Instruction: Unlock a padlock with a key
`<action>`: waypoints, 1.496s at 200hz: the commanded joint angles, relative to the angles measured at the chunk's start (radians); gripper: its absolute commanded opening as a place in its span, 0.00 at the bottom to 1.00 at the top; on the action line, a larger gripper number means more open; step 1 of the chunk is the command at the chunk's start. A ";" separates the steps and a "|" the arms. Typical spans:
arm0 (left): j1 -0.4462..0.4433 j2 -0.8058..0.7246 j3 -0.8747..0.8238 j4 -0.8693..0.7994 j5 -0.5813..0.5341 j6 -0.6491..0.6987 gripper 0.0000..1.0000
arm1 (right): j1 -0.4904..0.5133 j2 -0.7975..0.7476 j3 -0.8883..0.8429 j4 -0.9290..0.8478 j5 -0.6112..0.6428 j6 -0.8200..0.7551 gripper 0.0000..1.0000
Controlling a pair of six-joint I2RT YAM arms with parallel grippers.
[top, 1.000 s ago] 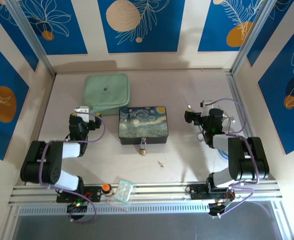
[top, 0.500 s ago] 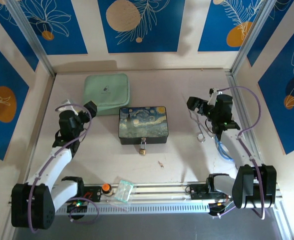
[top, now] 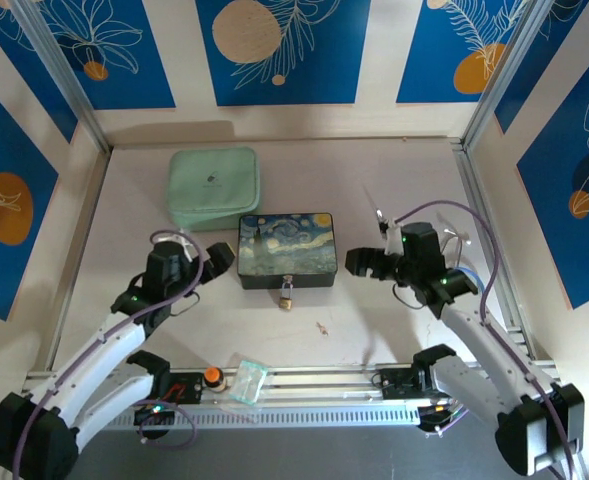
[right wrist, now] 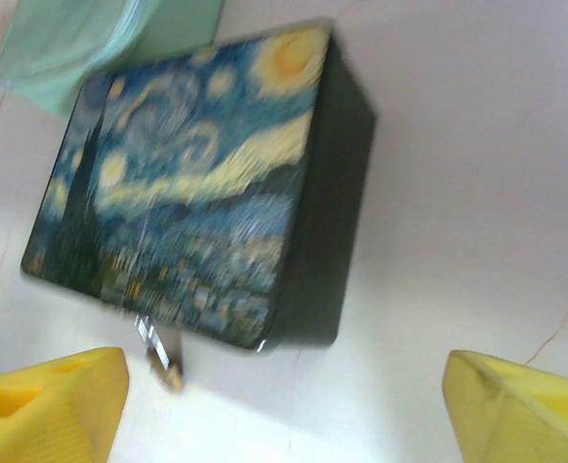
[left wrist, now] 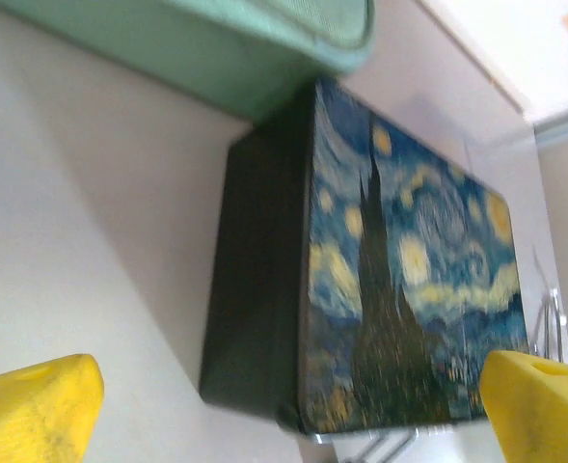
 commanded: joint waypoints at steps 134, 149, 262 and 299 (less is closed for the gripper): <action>-0.586 0.245 0.068 0.128 -0.281 -0.225 0.94 | 0.658 0.327 -0.046 0.016 0.277 0.193 0.46; -0.613 0.251 0.086 0.104 -0.319 -0.196 0.93 | 0.689 0.367 -0.029 -0.004 0.318 0.208 0.46; -0.633 0.248 0.078 0.087 -0.346 -0.189 0.95 | 0.734 0.493 0.001 -0.031 0.373 0.219 0.34; -0.633 0.256 0.074 0.093 -0.350 -0.195 0.95 | 0.747 0.515 -0.003 -0.055 0.383 0.241 0.30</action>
